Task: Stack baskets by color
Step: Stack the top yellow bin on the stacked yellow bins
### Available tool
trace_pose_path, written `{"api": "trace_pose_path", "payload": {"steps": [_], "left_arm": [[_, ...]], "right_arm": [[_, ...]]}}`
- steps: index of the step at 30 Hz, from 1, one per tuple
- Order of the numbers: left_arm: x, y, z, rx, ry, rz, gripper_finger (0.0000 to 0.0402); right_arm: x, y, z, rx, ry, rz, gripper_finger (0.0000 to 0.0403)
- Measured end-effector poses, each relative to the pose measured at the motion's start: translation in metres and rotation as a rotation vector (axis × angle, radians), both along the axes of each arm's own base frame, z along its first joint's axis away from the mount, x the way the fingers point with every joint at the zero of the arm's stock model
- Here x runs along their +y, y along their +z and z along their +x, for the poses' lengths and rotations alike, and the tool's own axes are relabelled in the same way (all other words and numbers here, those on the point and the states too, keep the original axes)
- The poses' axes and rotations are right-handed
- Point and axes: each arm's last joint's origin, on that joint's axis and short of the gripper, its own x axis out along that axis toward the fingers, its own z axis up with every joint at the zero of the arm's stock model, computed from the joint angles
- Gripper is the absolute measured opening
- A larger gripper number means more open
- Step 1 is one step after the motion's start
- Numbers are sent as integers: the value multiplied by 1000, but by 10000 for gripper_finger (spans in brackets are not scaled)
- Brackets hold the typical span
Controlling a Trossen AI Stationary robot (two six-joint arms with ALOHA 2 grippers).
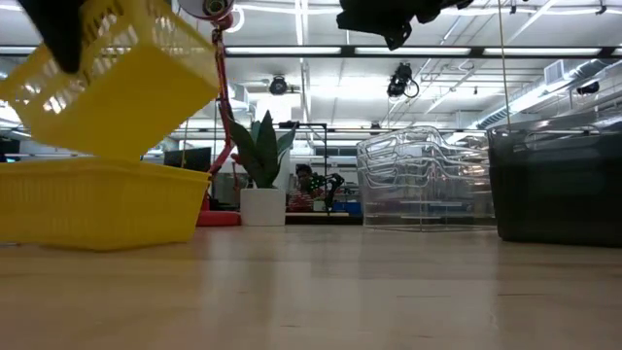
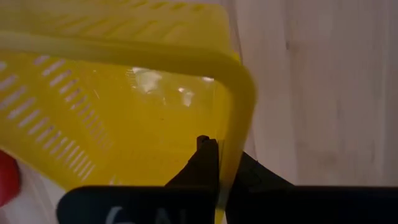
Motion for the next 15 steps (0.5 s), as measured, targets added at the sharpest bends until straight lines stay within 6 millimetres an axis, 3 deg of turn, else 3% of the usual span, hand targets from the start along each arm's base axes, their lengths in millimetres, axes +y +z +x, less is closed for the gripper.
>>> {"api": "trace_pose_path", "payload": {"steps": [10,15], "left_arm": [[1,-38,-11,54,65,37,9],[2,-43,-13,78,77,33,18]], "right_arm": [[0,1,0,-9,0,3,166],[0,1,0,-11,-1,3,166]]}}
